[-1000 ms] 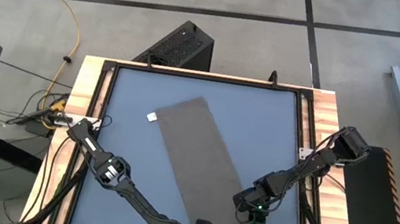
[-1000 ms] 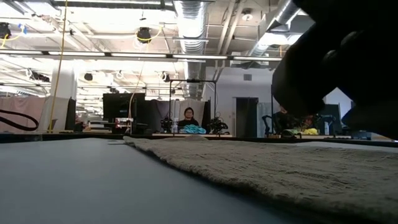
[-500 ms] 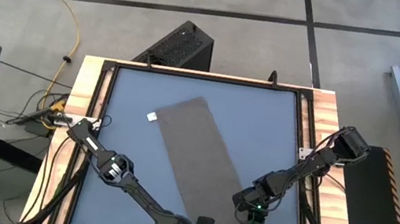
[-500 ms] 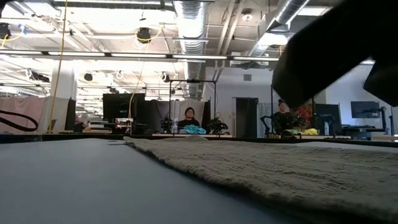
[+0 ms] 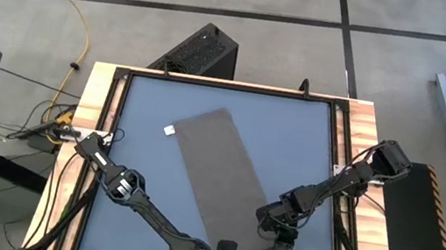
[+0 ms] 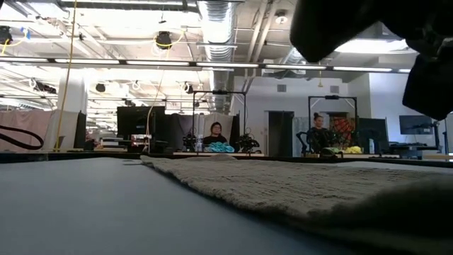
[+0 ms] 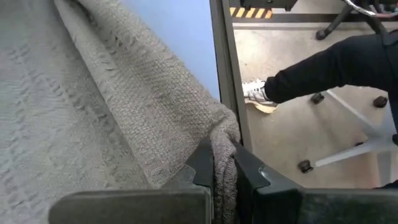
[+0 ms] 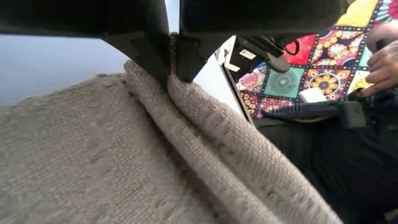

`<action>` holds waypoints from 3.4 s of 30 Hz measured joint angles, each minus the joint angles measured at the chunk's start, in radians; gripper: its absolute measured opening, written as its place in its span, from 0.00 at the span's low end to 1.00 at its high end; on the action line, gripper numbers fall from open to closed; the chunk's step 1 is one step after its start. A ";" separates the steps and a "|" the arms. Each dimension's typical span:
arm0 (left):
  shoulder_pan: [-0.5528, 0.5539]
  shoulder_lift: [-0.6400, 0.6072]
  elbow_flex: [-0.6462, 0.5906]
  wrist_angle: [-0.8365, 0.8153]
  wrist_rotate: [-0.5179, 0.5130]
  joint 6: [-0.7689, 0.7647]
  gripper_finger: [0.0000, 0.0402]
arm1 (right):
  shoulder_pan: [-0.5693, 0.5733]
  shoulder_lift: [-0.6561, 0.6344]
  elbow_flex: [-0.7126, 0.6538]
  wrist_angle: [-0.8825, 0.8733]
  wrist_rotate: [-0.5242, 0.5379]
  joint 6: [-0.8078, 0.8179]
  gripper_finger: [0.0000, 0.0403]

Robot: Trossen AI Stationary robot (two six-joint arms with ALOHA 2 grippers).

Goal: Roll towel into tight, uniform cylinder
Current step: Roll the gray towel

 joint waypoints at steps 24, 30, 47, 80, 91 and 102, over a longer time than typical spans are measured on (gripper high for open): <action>0.017 -0.134 0.002 -0.268 -0.007 0.093 0.01 | -0.057 -0.001 0.001 0.026 0.024 0.000 0.07; 0.020 -0.146 -0.200 -0.047 0.018 0.037 0.01 | -0.052 0.000 -0.002 0.052 0.038 0.024 0.07; -0.003 -0.392 -1.062 1.166 0.075 -0.506 0.22 | -0.017 0.004 -0.001 0.100 0.053 0.085 0.07; 0.015 -0.420 -0.844 0.797 -0.004 -0.227 0.39 | -0.103 0.003 -0.002 0.080 0.102 0.184 0.07; 0.002 -0.273 -0.561 0.408 -0.066 -0.239 0.39 | -0.103 0.003 -0.004 0.071 0.111 0.200 0.07; -0.016 -0.220 -0.389 0.160 -0.135 -0.242 0.39 | -0.103 0.003 -0.005 0.069 0.111 0.199 0.07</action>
